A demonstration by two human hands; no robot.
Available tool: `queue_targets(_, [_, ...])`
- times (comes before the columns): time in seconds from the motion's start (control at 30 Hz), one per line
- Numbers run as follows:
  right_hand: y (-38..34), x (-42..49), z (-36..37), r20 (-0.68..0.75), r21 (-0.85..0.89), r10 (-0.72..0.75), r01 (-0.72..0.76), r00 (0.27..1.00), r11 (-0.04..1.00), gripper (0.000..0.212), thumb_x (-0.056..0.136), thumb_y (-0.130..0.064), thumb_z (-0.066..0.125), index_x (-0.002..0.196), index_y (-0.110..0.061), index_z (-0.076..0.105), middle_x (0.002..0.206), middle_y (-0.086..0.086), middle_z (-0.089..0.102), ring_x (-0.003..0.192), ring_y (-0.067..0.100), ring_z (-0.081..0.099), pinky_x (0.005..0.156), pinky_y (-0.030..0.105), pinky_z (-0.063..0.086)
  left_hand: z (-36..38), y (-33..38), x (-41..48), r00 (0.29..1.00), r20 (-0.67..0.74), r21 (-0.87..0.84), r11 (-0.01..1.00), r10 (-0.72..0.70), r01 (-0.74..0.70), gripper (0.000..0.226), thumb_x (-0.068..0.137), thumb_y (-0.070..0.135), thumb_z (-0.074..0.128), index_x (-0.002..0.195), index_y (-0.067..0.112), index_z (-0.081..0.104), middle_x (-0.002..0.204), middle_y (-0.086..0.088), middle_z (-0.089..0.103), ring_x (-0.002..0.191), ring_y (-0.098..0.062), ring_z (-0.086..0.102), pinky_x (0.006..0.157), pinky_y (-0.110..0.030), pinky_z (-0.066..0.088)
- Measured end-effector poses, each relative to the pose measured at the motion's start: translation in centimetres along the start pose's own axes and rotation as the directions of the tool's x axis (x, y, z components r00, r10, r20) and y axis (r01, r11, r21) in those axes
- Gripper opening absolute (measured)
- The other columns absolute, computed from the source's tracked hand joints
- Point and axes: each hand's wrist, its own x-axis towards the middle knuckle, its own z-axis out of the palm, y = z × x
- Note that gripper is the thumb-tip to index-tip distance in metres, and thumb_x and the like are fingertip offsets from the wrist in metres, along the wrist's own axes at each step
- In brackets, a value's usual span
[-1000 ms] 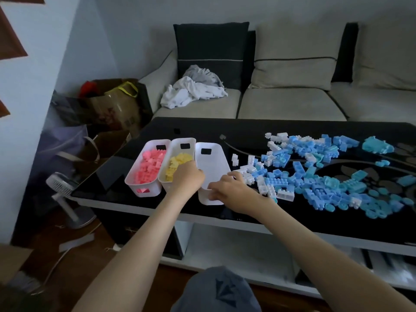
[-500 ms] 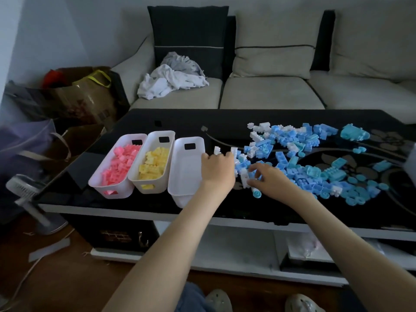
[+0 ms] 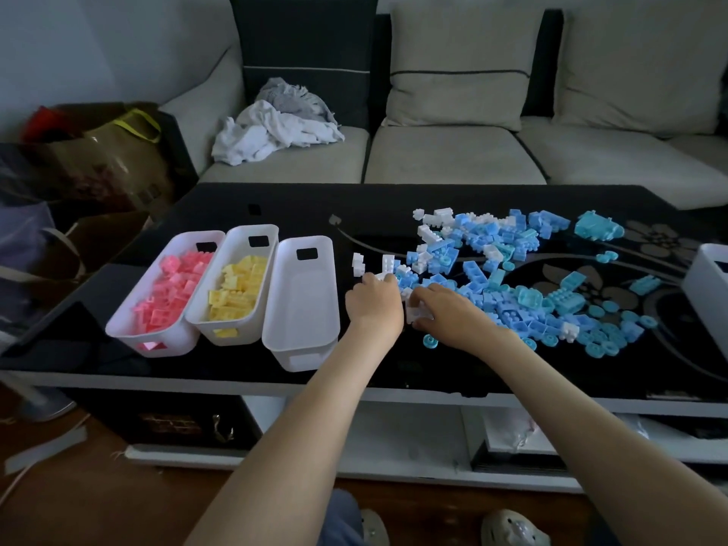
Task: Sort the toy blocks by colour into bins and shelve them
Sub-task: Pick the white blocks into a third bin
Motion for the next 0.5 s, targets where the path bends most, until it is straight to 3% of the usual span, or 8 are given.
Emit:
queue_targets(0.1, [0.4, 0.1, -0.2, -0.033, 0.095, 0.022, -0.019, 0.999, 0.995, 0.026, 0.090, -0.022, 0.056, 0.113, -0.014, 0.049, 0.111, 0.003, 0.048, 0.095, 0.020, 0.051, 0.075, 0.028, 0.037, 0.3, -0.3, 0.2, 1.000, 0.020, -0.124, 0.992, -0.008, 0.011, 0.047, 0.093, 0.008, 0.052, 0.137, 0.013, 0.037, 0.136, -0.018, 0.038, 0.112, -0.032, 0.052, 0.085, -0.035, 0.047])
queue_targets(0.23, [0.5, 0.2, -0.8, -0.130, 0.248, 0.053, -0.019, 0.990, 0.969, 0.029, 0.089, -0.021, 0.059, 0.115, -0.012, 0.051, 0.115, 0.001, 0.048, 0.088, 0.013, 0.047, 0.074, 0.023, 0.035, 0.8, -0.9, 0.2, 1.000, 0.028, -0.225, 0.974, -0.011, 0.017, 0.031, 0.093, 0.009, 0.054, 0.123, 0.010, 0.049, 0.138, -0.018, 0.031, 0.105, -0.030, 0.055, 0.082, -0.033, 0.048])
queue_targets(0.37, [0.5, 0.1, -0.8, -0.296, 0.399, 0.146, -0.017, 0.944, 0.917, 0.025, 0.089, -0.024, 0.060, 0.112, -0.015, 0.053, 0.112, -0.003, 0.049, 0.082, 0.010, 0.050, 0.062, 0.012, 0.035, 1.2, -1.3, 0.3, 0.999, 0.027, -0.240, 0.971, 0.028, -0.021, 0.032, 0.094, 0.005, 0.051, 0.125, 0.010, 0.051, 0.141, -0.019, 0.028, 0.104, -0.029, 0.055, 0.078, -0.029, 0.045])
queue_targets(0.5, [0.6, -0.3, -0.6, -0.322, 0.521, 0.249, -0.049, 0.914, 0.852, 0.026, 0.090, -0.028, 0.059, 0.114, -0.018, 0.054, 0.112, -0.005, 0.052, 0.087, 0.011, 0.052, 0.063, 0.009, 0.035, 1.2, -1.6, 0.3, 0.999, 0.016, -0.273, 0.961, 0.045, -0.039, 0.031, 0.096, 0.002, 0.044, 0.125, 0.008, 0.052, 0.137, -0.020, 0.035, 0.108, -0.031, 0.053, 0.086, -0.032, 0.046])
